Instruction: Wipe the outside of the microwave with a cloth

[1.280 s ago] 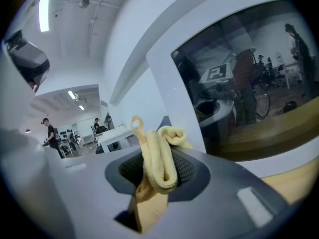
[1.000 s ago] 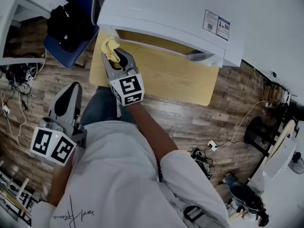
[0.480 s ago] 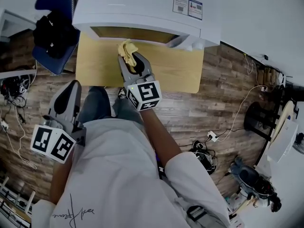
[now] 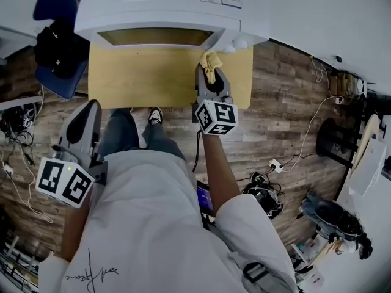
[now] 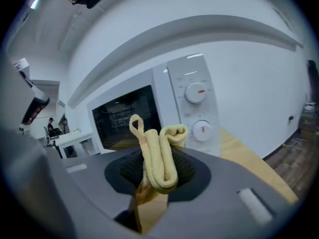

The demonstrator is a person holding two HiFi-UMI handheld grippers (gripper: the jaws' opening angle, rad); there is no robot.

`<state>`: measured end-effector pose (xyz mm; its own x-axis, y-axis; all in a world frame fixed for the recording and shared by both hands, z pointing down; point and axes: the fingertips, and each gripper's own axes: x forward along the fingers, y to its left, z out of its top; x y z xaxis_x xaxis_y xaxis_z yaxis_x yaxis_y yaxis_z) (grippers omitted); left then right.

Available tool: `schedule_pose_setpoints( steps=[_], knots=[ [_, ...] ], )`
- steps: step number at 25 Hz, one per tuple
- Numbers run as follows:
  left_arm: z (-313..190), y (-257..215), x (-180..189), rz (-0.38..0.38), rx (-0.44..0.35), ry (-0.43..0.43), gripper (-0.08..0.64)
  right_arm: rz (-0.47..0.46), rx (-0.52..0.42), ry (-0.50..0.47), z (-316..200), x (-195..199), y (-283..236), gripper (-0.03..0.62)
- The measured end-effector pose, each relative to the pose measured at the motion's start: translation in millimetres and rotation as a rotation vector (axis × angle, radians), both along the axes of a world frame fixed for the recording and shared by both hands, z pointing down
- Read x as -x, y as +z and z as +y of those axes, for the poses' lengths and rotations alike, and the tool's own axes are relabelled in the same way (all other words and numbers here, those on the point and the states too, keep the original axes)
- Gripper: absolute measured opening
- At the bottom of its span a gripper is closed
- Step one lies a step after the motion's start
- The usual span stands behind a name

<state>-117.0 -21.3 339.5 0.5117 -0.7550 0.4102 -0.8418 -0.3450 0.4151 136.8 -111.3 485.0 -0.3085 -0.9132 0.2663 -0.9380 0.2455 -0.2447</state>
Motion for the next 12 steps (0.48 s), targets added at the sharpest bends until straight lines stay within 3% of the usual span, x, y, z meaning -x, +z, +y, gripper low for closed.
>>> schedule_pose_setpoints(
  steps=[7,12],
  knots=[
    [-3.6,-1.1,-8.5,-0.026,-0.002,0.025,-0.005,0.072,0.062,0.179,-8.4,-89.5,36.6,0.114],
    [-1.3,0.7,-5.8,-0.043,0.01,0.029,-0.005,0.092,0.09,0.201,-29.0,-110.6,46.0,0.114]
  ],
)
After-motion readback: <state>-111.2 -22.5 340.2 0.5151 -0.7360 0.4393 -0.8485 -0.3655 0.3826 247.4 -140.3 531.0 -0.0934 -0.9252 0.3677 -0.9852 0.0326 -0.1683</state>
